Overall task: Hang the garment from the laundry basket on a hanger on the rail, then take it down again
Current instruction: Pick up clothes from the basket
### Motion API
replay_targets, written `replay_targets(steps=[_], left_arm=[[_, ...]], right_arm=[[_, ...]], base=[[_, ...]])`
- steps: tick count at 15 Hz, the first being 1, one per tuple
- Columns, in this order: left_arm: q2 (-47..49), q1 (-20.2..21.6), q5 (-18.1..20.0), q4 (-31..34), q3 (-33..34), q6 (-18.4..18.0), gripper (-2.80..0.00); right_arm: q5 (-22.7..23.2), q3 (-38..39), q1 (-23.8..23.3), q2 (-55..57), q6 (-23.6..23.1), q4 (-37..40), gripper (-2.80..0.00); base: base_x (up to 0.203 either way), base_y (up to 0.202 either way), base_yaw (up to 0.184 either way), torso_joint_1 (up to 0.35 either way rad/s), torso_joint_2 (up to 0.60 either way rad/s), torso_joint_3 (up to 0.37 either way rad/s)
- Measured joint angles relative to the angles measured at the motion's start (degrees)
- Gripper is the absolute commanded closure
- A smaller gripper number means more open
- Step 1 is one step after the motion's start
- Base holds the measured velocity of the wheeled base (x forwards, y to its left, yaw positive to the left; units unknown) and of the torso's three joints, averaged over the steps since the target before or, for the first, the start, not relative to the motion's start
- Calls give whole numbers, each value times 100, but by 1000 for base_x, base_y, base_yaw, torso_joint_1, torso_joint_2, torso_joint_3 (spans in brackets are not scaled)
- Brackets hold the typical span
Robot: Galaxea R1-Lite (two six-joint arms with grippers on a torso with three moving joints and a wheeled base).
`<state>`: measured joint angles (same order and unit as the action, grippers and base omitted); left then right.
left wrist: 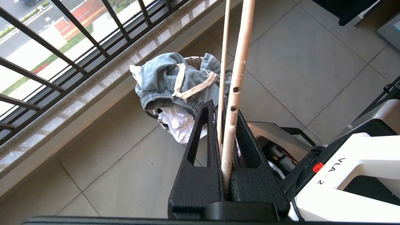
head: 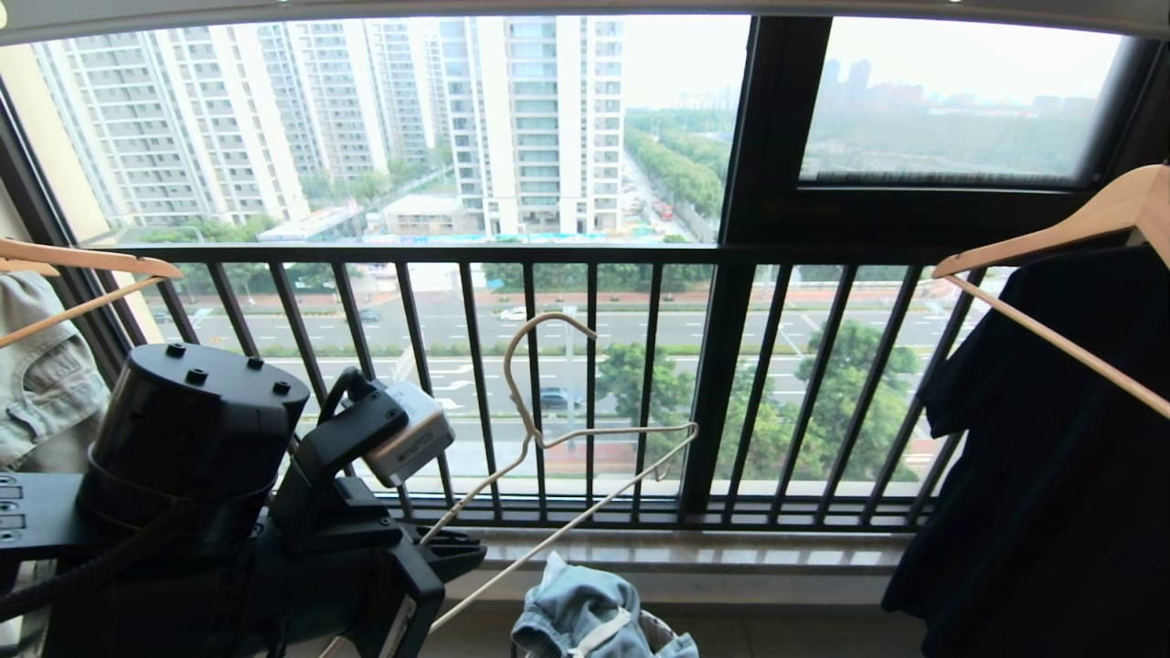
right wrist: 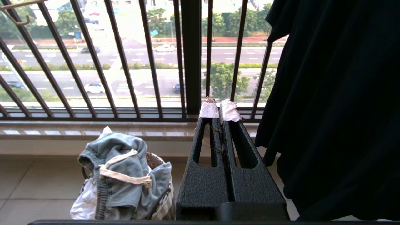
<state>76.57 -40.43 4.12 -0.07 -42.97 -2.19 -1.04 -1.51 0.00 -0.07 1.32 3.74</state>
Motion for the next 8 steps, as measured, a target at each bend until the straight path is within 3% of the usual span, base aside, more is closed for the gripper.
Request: replay_targets(steps=[8], left_arm=[[17,0,30,0,15,0,0]], right_arm=[[-1,0,0,0,0,-4,0]], base=[[0,0,0,-145,322,173]])
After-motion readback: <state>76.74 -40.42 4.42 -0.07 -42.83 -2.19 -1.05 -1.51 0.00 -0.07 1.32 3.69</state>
